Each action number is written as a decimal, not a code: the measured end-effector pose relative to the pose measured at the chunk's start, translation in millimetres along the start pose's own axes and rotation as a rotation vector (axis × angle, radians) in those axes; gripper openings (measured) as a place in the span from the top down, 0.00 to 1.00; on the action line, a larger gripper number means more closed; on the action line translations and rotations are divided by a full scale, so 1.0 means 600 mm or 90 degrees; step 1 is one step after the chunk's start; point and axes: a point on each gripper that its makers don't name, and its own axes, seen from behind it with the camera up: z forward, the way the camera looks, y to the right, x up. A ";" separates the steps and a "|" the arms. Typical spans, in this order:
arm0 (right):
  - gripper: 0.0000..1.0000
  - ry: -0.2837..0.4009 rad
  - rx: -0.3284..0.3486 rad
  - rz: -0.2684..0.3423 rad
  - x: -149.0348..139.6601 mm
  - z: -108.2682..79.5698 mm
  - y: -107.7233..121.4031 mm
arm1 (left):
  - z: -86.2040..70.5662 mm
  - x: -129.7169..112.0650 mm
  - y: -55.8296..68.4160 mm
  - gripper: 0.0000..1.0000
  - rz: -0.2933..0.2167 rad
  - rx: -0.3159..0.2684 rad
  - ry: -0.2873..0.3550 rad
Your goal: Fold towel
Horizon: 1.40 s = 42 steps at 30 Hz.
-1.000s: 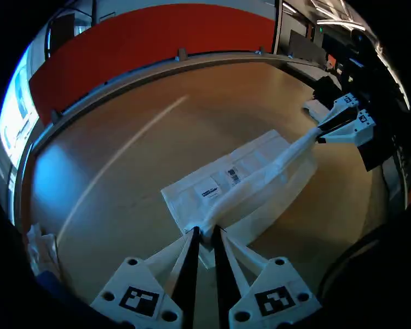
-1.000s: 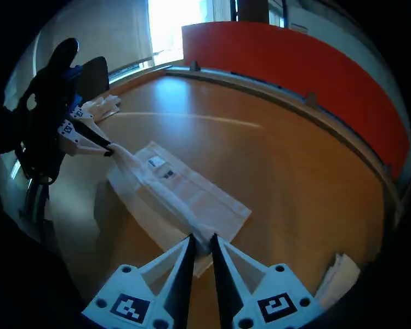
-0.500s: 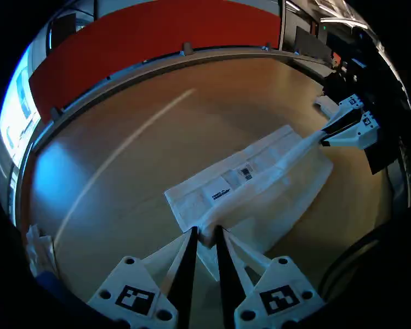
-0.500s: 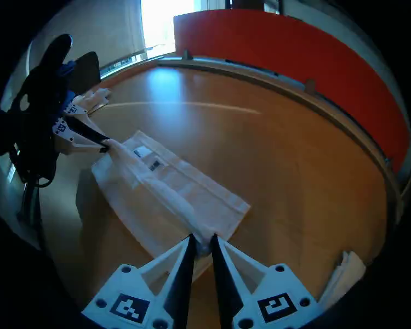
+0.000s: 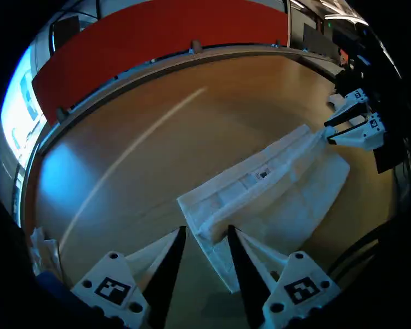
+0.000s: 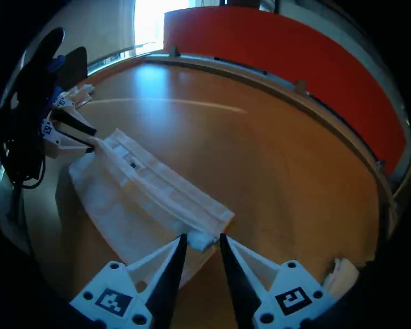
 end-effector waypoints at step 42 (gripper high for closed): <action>0.00 0.048 -0.033 0.005 -0.008 -0.067 -0.016 | -0.073 -0.029 -0.037 0.02 -0.082 0.046 0.039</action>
